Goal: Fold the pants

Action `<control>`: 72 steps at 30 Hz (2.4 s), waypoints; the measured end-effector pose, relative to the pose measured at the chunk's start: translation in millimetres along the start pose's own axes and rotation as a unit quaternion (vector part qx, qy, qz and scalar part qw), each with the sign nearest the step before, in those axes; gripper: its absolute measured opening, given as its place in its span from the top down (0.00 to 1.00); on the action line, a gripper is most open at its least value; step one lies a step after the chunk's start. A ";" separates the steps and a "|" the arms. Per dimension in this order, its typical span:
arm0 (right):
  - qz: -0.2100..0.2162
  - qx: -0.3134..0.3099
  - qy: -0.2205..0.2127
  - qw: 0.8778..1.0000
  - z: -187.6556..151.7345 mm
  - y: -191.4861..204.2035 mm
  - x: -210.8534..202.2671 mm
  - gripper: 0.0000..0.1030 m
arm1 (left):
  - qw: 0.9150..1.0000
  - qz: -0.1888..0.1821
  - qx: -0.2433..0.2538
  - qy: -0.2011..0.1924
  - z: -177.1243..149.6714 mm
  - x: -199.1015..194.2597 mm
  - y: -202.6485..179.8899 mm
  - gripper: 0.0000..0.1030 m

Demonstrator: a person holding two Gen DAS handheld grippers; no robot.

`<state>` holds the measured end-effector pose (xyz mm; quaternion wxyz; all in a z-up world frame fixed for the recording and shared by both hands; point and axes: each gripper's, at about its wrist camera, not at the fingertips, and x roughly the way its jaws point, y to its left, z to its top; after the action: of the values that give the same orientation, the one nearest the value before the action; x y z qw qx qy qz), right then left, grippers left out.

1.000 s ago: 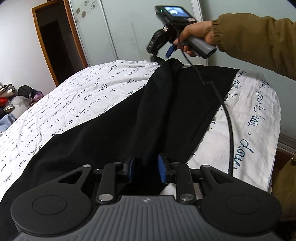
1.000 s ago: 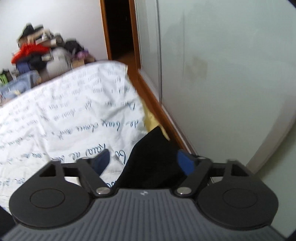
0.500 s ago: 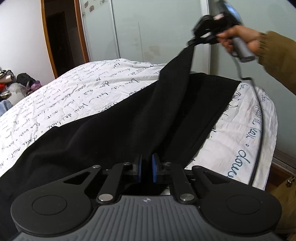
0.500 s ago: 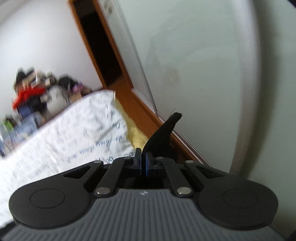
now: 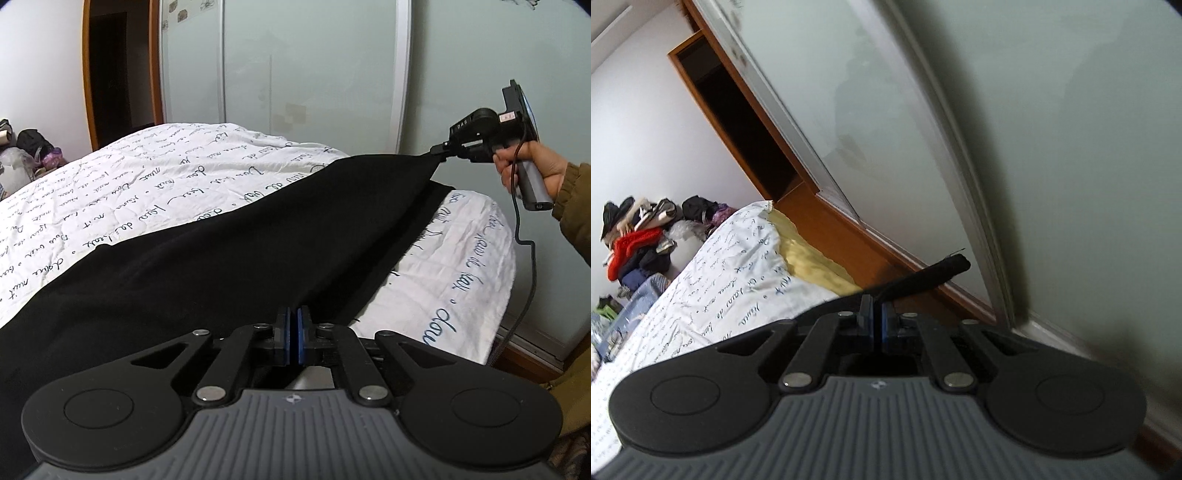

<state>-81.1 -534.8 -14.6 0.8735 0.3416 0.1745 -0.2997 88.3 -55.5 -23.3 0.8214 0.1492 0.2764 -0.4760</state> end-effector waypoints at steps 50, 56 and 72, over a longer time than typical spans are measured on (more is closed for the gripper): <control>0.161 -0.301 -0.003 0.940 -96.3 168.1 -15.9 0.24 | 0.977 0.170 -0.128 0.026 -7.4 -32.7 85.6 0.90; 0.238 -0.545 -0.005 0.804 -194.9 314.0 24.3 0.13 | 0.965 0.244 -0.083 0.043 -27.2 -36.0 85.3 0.43; 0.244 -0.566 0.098 0.781 -239.3 395.1 102.7 0.91 | 0.960 0.270 -0.071 0.015 -42.7 -59.3 95.0 0.32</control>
<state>227.0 -176.6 -41.4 0.9320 -0.1556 0.3080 0.1111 133.7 55.4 -23.9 0.9236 0.1663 0.2712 -0.2137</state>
